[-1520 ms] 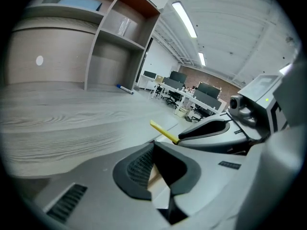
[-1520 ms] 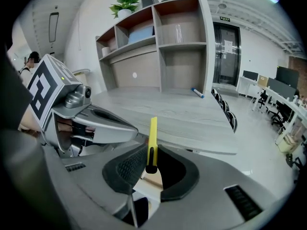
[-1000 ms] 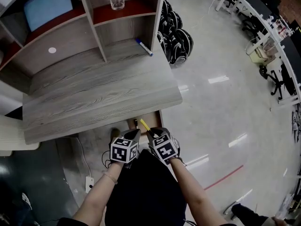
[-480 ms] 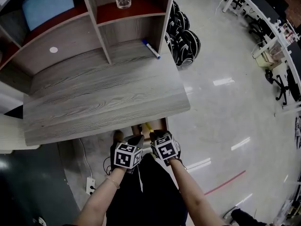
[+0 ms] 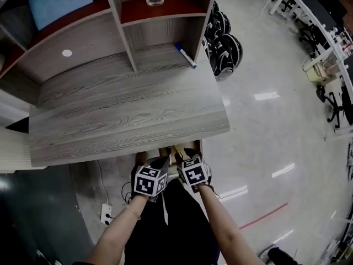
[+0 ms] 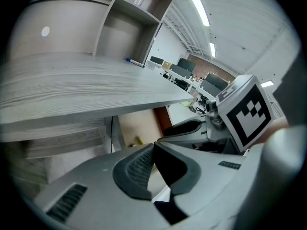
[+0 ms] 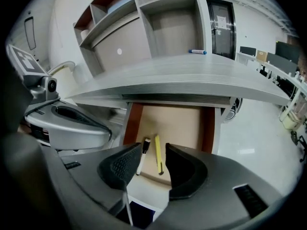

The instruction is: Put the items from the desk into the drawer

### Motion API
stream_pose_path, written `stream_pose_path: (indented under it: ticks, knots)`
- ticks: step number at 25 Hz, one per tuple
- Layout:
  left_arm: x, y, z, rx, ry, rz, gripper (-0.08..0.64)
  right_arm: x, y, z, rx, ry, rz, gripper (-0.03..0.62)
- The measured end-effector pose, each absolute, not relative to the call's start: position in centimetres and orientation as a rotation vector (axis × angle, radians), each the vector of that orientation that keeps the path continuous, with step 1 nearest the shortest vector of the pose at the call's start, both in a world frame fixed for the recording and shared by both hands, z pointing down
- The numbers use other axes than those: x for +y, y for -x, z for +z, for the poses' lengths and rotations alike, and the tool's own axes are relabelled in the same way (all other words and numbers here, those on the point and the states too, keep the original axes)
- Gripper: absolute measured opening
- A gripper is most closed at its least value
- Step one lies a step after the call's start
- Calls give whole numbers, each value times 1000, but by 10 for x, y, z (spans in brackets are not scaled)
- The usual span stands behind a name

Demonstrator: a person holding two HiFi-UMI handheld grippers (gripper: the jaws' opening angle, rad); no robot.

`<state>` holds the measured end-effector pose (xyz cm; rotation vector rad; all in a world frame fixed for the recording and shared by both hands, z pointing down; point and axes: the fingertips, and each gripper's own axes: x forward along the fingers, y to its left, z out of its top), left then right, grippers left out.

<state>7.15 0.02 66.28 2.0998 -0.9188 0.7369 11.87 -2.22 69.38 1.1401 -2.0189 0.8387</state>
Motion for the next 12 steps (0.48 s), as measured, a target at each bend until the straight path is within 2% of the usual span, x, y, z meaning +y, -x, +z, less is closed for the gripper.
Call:
stream_pose_path:
  ticks: [1,2,12]
  knots:
    - [-1,-70,663,-925,-2095,733,28,-21,-117,694,-2022,-1131,853,166]
    - [-2,-69,663,-931,-2091,728,28,-20,-115,694,-2025,-1123,867,175]
    - [-3,-70,660,-936,-2091,711,28,-10,-120,691,-2030,-1127,924,175]
